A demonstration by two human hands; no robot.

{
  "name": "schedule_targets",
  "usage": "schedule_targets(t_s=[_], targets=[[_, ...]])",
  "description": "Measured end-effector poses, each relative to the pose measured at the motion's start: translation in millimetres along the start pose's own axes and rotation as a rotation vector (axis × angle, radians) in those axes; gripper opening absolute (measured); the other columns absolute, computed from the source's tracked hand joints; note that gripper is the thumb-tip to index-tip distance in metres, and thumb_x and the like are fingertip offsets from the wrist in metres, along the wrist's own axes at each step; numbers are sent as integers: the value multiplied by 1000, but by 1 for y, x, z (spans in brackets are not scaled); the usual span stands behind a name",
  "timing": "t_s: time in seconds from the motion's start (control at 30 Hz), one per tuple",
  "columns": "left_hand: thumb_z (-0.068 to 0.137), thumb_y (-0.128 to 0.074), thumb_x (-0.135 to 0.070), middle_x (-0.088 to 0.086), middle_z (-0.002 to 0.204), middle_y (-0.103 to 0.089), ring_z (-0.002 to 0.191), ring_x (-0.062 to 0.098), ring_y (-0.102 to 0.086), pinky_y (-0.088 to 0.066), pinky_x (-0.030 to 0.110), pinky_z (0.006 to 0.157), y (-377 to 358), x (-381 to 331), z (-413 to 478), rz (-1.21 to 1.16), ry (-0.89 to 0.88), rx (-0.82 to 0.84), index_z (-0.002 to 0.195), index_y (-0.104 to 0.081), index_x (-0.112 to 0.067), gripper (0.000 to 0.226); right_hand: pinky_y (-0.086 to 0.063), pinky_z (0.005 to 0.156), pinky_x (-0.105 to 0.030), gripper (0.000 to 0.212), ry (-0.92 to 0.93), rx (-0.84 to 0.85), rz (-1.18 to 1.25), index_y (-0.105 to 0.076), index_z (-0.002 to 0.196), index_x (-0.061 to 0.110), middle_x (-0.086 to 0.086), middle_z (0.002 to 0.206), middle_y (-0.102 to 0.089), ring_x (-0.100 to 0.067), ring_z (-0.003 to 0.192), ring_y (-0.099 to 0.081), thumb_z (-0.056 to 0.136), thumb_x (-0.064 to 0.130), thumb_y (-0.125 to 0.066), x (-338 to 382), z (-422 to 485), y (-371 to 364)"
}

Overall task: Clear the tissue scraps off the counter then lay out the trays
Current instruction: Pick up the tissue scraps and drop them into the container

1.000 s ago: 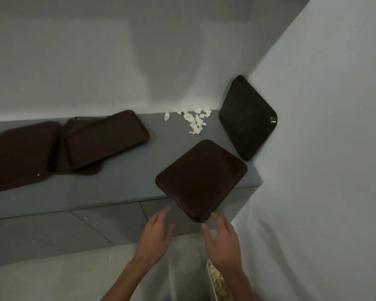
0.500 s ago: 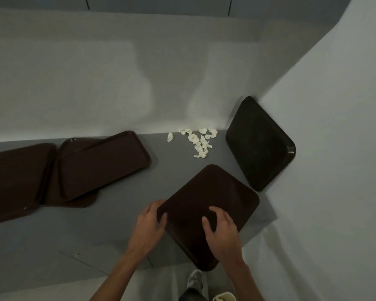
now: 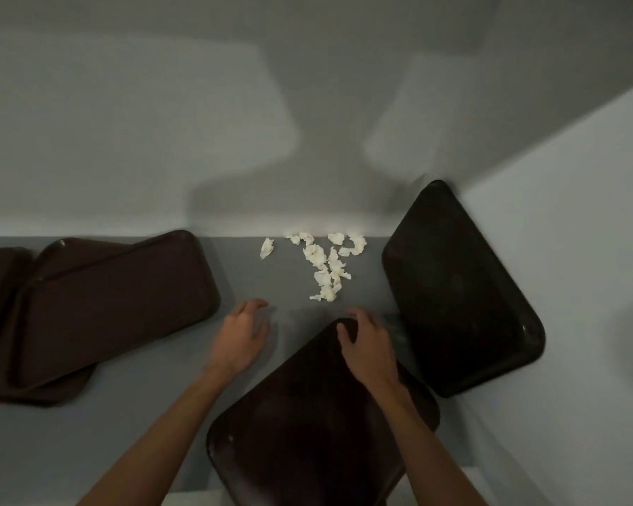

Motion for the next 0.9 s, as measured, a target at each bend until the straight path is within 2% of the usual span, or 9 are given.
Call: schedule_targets(t_s=[0.03, 0.17, 0.27, 0.37, 0.47, 0.57, 0.7, 0.8, 0.9], targets=[[97, -59, -26, 5, 135, -61, 120, 29, -61, -51, 42, 101, -2, 0, 15, 17, -2, 2, 134, -57, -21, 37, -40, 72, -11, 33, 10, -5, -3, -57, 135, 26, 5, 126, -65, -1, 101, -54, 104, 38, -60, -1, 18, 0], [98, -56, -24, 10, 138, -58, 121, 37, -59, -51, 46, 100, -7, 6, 69, 63, 31, 4, 137, -55, -18, 39, -47, 77, -25, 32, 49, -43, -23, -57, 130, 23, -3, 121, -67, -15, 103, -64, 103, 38, -62, -10, 88, -4], [99, -54, -24, 12, 138, -57, 120, 40, -59, -51, 51, 98, -12, 13, 108, 98, 30, 10, 139, -53, -18, 40, -43, 76, -26, 33, 34, -63, -45, -55, 132, 22, -5, 126, -64, -12, 97, -56, 103, 33, -63, -14, 138, -11], [100, -52, -30, 12, 136, -56, 118, 41, -59, -53, 54, 94, -21, 21, 145, 122, 23, 37, 140, -50, -19, 41, -46, 80, -31, 32, 75, -94, -48, -55, 133, 21, -7, 129, -63, -20, 106, -61, 102, 22, -64, -12, 188, -22], [102, -51, -30, 14, 139, -51, 121, 42, -55, -51, 55, 96, -32, 27, 174, 164, 11, 97, 148, -41, -19, 49, -54, 90, -39, 33, 122, -81, -64, -56, 131, 17, -9, 128, -63, -28, 113, -62, 99, 12, -62, -11, 234, -42], [100, -51, -25, 16, 138, -49, 122, 44, -54, -50, 54, 98, -41, 34, 196, 195, -3, 147, 149, -38, -17, 51, -53, 100, -43, 42, 141, -63, -111, -55, 139, 13, -14, 139, -56, -33, 122, -60, 97, 4, -57, -8, 271, -58], [100, -50, -23, 16, 132, -52, 117, 43, -55, -52, 54, 93, -41, 42, 217, 212, -9, 93, 141, -44, -14, 43, -44, 110, -41, 68, 185, -7, -161, -46, 153, 13, -13, 160, -39, -33, 139, -48, 91, -17, -45, -1, 299, -67], [100, -50, -22, 16, 132, -53, 118, 43, -54, -52, 52, 92, -38, 47, 228, 226, -16, 69, 139, -47, -12, 40, -49, 100, -38, 62, 202, 44, -246, -55, 145, 9, -16, 146, -52, -35, 130, -56, 90, -19, -47, -5, 314, -78], [98, -52, -16, 17, 134, -53, 120, 45, -53, -49, 50, 94, -37, 53, 240, 228, -13, 84, 139, -48, -12, 42, -45, 76, -32, 32, 208, 9, -295, -66, 113, 1, -18, 114, -65, -32, 106, -65, 92, -14, -47, -8, 314, -81]])
Point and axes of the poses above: each hand's wrist, its own z-axis towards the middle knuckle, its own y-axis out of the back of the hand, x = y × z, the point moved 6 cm from there along z, towards the middle knuckle
